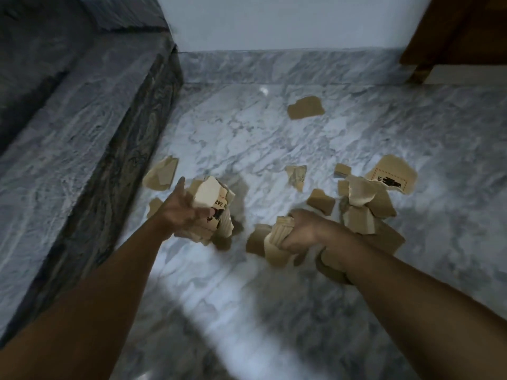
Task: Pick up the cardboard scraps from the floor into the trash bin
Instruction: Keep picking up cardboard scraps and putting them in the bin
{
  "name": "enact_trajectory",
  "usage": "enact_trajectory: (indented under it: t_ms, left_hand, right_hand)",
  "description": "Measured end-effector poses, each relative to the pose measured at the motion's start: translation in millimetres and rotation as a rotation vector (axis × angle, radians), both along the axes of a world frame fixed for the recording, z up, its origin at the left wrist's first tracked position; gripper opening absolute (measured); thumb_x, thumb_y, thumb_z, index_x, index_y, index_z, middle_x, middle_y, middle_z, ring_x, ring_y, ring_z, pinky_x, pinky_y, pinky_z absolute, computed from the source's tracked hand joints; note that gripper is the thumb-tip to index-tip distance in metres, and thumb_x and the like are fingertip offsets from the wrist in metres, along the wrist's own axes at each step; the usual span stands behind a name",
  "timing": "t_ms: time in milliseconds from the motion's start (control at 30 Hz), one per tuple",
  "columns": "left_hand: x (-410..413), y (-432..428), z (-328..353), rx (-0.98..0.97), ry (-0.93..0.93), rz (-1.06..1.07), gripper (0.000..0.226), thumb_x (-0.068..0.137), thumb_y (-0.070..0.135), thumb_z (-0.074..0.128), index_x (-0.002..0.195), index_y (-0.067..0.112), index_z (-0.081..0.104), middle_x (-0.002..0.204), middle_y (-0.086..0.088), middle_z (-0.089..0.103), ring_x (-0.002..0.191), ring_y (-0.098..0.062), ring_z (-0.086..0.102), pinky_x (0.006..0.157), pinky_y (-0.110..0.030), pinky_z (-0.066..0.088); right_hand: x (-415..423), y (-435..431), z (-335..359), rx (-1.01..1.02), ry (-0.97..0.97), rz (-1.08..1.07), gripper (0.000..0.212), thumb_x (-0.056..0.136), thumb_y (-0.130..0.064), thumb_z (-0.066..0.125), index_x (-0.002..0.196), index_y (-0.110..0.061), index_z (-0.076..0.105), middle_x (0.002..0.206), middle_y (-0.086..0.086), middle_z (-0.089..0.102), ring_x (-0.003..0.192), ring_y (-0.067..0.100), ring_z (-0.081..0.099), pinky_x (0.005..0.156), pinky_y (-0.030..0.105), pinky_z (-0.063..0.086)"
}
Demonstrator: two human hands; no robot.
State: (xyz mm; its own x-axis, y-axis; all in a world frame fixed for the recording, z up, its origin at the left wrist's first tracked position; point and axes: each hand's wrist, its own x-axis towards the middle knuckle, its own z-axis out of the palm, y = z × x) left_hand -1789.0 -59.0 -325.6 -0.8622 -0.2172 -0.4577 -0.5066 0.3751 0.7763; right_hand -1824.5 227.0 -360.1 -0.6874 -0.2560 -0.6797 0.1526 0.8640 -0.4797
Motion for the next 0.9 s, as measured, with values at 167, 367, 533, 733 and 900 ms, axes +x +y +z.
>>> enact_trajectory:
  t_ms: [167, 367, 533, 733, 900]
  left_hand:
    - [26.8, -33.7, -35.5, -0.198, -0.228, -0.051, 0.024, 0.067, 0.018, 0.086, 0.081, 0.007, 0.069, 0.079, -0.006, 0.068, 0.087, -0.029, 0.065, 0.069, -0.033, 0.054]
    - [33.7, -40.9, -75.8, -0.485, -0.272, -0.194, 0.085, 0.042, 0.072, 0.072, 0.109, 0.021, 0.069, 0.113, -0.006, 0.063, 0.113, -0.023, 0.055, 0.095, -0.039, 0.049]
    - [36.5, -43.6, -69.4, -0.242, -0.180, -0.169, 0.055, 0.070, 0.032, 0.085, 0.121, 0.026, 0.065, 0.113, 0.004, 0.069, 0.107, -0.017, 0.062, 0.089, -0.032, 0.050]
    - [46.4, -93.1, -33.9, 0.144, -0.060, 0.032, 0.042, 0.079, 0.021, 0.081, 0.118, 0.013, 0.067, 0.112, -0.007, 0.072, 0.106, -0.028, 0.068, 0.086, -0.044, 0.058]
    - [63.6, -126.5, -25.5, 0.165, -0.048, 0.094, 0.030, 0.083, 0.013, 0.077, 0.110, 0.019, 0.068, 0.105, -0.005, 0.073, 0.097, -0.025, 0.070, 0.075, -0.044, 0.059]
  right_hand:
    - [19.7, -66.2, -37.4, 0.209, 0.151, 0.190, 0.076, 0.070, -0.042, 0.078, 0.132, -0.019, 0.041, 0.135, 0.007, 0.029, 0.124, 0.037, 0.036, 0.098, 0.047, 0.045]
    - [27.4, -77.3, -56.5, 0.305, 0.225, 0.154, 0.085, 0.072, -0.040, 0.082, 0.137, -0.021, 0.030, 0.138, 0.010, 0.031, 0.128, 0.038, 0.035, 0.099, 0.049, 0.041]
    - [28.8, -77.3, -53.8, 0.132, 0.086, 0.002, 0.098, 0.065, -0.033, 0.083, 0.140, -0.015, 0.022, 0.125, 0.013, 0.055, 0.110, 0.033, 0.060, 0.085, 0.035, 0.052]
    - [-10.5, -95.2, -23.9, -0.042, -0.006, 0.051, 0.054, 0.064, -0.024, 0.093, 0.112, -0.009, 0.073, 0.107, 0.004, 0.073, 0.099, 0.019, 0.069, 0.087, 0.030, 0.055]
    - [-12.6, -134.4, -24.3, 0.056, -0.054, 0.156, 0.074, 0.065, -0.042, 0.089, 0.130, -0.019, 0.062, 0.130, 0.002, 0.063, 0.120, 0.024, 0.058, 0.098, 0.034, 0.046]
